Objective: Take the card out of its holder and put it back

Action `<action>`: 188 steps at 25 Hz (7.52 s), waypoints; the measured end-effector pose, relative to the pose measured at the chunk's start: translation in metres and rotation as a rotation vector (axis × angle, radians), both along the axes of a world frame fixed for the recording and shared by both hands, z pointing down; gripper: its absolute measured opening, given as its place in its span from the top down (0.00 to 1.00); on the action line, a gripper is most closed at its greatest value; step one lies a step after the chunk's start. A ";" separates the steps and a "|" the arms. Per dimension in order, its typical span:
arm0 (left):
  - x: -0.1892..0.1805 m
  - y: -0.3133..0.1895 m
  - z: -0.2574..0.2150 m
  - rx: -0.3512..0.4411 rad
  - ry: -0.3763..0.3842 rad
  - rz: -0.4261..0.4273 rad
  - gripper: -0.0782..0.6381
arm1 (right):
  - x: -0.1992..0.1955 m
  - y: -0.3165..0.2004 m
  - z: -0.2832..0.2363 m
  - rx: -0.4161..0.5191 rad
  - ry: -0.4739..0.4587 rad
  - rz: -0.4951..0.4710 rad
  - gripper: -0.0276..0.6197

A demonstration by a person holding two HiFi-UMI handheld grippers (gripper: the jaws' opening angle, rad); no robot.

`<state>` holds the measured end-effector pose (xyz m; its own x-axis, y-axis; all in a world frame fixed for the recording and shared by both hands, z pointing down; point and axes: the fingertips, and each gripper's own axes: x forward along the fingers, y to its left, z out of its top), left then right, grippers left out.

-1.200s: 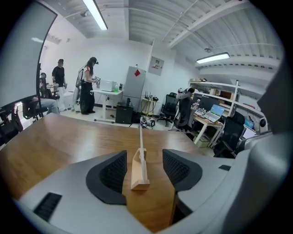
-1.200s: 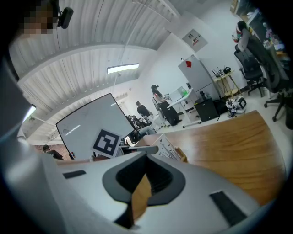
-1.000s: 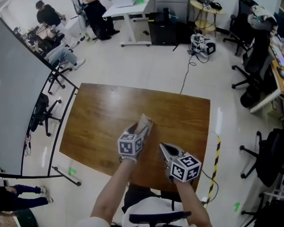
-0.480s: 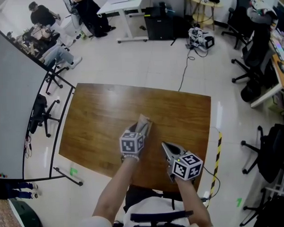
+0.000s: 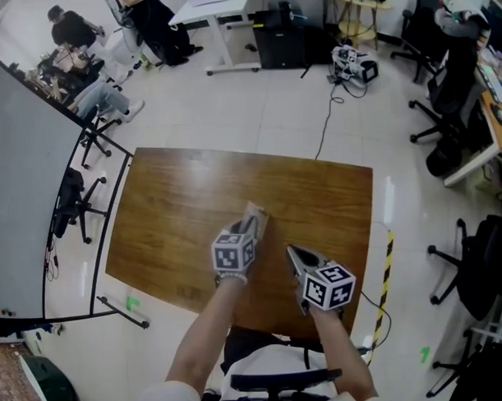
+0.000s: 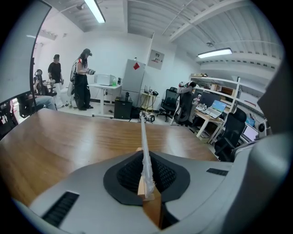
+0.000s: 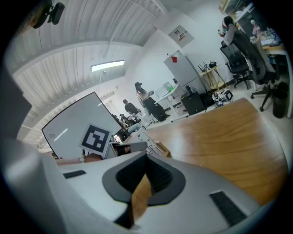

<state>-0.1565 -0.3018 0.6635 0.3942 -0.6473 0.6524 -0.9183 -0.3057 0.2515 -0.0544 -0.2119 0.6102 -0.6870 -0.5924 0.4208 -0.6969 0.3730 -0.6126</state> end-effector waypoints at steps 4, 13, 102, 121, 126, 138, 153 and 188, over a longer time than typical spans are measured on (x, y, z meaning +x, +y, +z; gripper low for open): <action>-0.002 0.000 0.000 0.004 -0.001 0.002 0.87 | -0.002 0.001 0.000 -0.002 0.001 -0.001 0.95; -0.002 -0.001 -0.006 0.007 0.005 -0.003 0.87 | 0.003 0.000 0.000 0.000 -0.006 0.005 0.95; -0.029 -0.001 -0.092 0.067 0.136 -0.041 0.87 | -0.006 0.004 -0.022 0.034 0.006 -0.018 0.95; -0.017 -0.009 -0.065 0.032 0.102 -0.026 0.87 | 0.002 -0.004 -0.013 0.007 0.004 -0.008 0.95; -0.021 -0.009 -0.061 0.029 0.100 -0.031 0.87 | 0.002 -0.006 -0.011 0.005 0.002 -0.005 0.95; -0.021 -0.009 -0.058 0.034 0.091 -0.033 0.87 | 0.003 -0.006 -0.010 0.004 0.000 -0.003 0.95; -0.017 -0.009 -0.048 0.024 0.070 -0.025 0.87 | 0.009 -0.008 -0.010 -0.002 0.001 0.012 0.95; -0.001 0.000 0.003 -0.029 0.015 0.019 0.87 | 0.018 -0.011 0.012 -0.044 0.024 0.025 0.94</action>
<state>-0.1578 -0.3017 0.6669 0.4164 -0.6207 0.6644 -0.9083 -0.3157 0.2744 -0.0364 -0.2232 0.6219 -0.6618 -0.5899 0.4627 -0.7201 0.3283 -0.6113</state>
